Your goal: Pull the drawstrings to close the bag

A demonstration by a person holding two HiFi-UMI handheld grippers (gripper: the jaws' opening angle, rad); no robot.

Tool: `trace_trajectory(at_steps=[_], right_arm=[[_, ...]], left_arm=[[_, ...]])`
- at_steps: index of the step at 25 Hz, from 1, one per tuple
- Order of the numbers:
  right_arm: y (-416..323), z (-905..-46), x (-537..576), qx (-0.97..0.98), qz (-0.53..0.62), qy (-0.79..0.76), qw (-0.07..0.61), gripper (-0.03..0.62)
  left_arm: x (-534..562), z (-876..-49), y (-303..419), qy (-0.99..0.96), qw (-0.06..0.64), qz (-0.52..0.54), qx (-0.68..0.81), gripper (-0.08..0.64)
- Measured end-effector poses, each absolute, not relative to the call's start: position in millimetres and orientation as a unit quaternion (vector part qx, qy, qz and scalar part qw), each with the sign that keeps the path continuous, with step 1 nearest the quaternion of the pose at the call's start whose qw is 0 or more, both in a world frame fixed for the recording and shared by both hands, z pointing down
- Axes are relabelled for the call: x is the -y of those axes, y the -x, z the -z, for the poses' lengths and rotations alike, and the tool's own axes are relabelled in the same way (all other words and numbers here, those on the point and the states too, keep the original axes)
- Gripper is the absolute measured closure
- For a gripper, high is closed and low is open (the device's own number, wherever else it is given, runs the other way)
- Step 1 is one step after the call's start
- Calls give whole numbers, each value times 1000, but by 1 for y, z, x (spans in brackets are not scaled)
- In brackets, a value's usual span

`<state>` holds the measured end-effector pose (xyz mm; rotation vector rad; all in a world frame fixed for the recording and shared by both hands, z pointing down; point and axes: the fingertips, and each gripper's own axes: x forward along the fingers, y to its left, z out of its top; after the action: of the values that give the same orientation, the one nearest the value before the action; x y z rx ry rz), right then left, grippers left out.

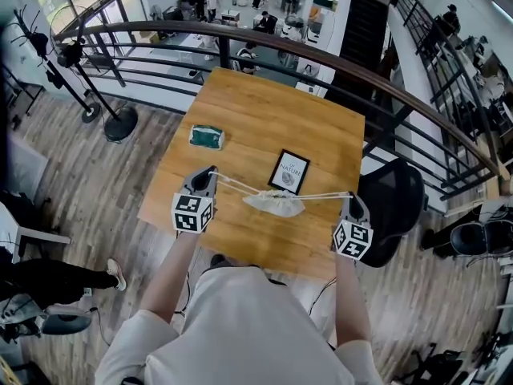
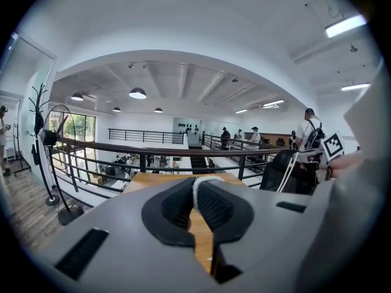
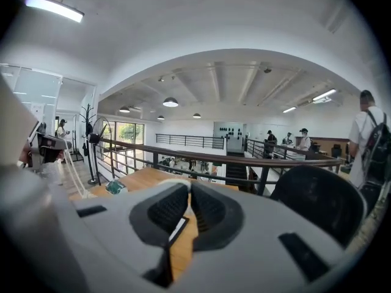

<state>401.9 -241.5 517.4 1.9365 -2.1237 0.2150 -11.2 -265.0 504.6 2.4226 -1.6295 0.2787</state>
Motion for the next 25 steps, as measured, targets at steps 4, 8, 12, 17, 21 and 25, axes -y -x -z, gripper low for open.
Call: trace_trajectory(at_steps=[4, 8, 12, 17, 21, 25], right_arm=[[-391, -506, 236, 731, -60, -666, 132, 580], [-378, -491, 231, 732, -61, -667, 122, 580], [-366, -481, 221, 734, -61, -667, 110, 580], [-354, -470, 214, 735, -53, -667, 105, 580], [-352, -466, 211, 733, -52, -670, 102, 580], [-350, -463, 209, 729, -49, -675, 99, 581]], left_arm=[[262, -499, 11, -831, 90, -97, 541, 566], [261, -490, 14, -839, 91, -93, 528, 566], [261, -483, 15, -849, 86, -88, 514, 566], [262, -474, 14, -860, 73, -87, 498, 566], [264, -470, 14, -863, 75, -85, 492, 566], [266, -469, 15, -867, 73, -84, 486, 566]])
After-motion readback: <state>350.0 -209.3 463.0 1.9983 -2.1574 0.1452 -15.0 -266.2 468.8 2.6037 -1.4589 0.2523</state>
